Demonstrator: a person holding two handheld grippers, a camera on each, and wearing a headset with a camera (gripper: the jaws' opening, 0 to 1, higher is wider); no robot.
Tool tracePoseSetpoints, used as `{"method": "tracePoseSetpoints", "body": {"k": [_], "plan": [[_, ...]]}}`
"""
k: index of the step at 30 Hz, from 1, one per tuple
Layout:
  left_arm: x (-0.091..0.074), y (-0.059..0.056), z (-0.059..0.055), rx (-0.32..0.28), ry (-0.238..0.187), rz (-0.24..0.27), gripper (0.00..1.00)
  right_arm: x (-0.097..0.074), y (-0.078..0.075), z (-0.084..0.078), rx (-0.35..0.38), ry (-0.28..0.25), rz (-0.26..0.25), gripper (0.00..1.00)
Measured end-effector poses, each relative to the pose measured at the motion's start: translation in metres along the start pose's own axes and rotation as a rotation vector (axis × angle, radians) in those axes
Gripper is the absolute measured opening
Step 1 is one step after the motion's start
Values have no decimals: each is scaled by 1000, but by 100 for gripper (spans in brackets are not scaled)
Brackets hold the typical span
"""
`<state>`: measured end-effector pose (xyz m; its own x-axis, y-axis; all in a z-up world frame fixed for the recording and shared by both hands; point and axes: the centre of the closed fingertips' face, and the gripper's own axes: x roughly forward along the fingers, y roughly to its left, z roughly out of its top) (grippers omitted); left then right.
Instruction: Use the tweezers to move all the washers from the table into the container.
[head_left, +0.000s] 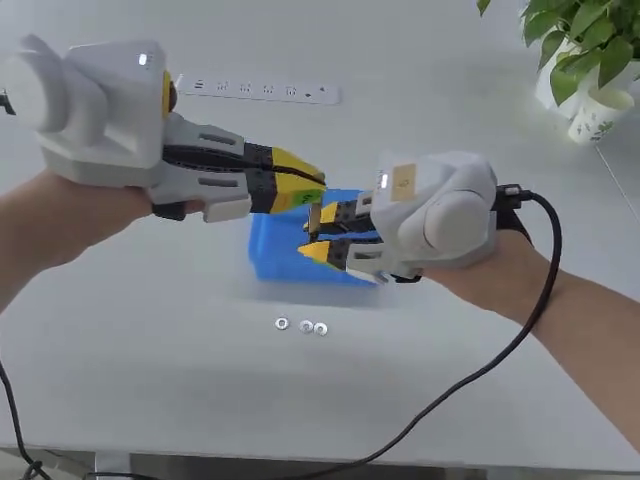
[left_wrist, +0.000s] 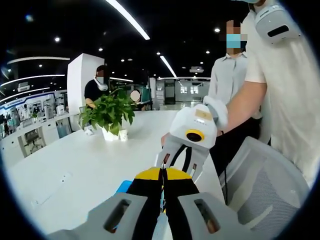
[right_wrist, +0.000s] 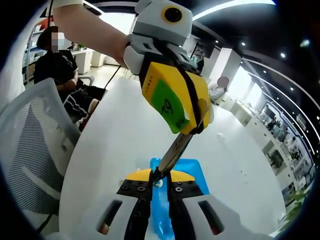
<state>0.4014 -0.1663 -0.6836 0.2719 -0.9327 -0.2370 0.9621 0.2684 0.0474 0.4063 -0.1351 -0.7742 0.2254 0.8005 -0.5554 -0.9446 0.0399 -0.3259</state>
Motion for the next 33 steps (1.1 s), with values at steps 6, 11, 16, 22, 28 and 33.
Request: {"method": "tracePoseSetpoints", "body": {"k": [6,11,16,22,28,33], "plan": [[2,11,-6,-2,5,12,3,8,-9,-4,5,-4,-4,12],[4,19,-10,-8,5,17,3,15,-16,-8,5,-5,-9,12],[6,29,-19,-14,12,21,3,23,-22,-15,13,-5,-7,12],[10,40,-27,-19,14,28,3,30,-28,-22,14,-1,-5,12],[15,47,-40,-30,17,37,3,37,-32,-34,19,7,2,11],[19,51,-49,-38,25,37,3,43,-30,-42,35,10,11,12]]}}
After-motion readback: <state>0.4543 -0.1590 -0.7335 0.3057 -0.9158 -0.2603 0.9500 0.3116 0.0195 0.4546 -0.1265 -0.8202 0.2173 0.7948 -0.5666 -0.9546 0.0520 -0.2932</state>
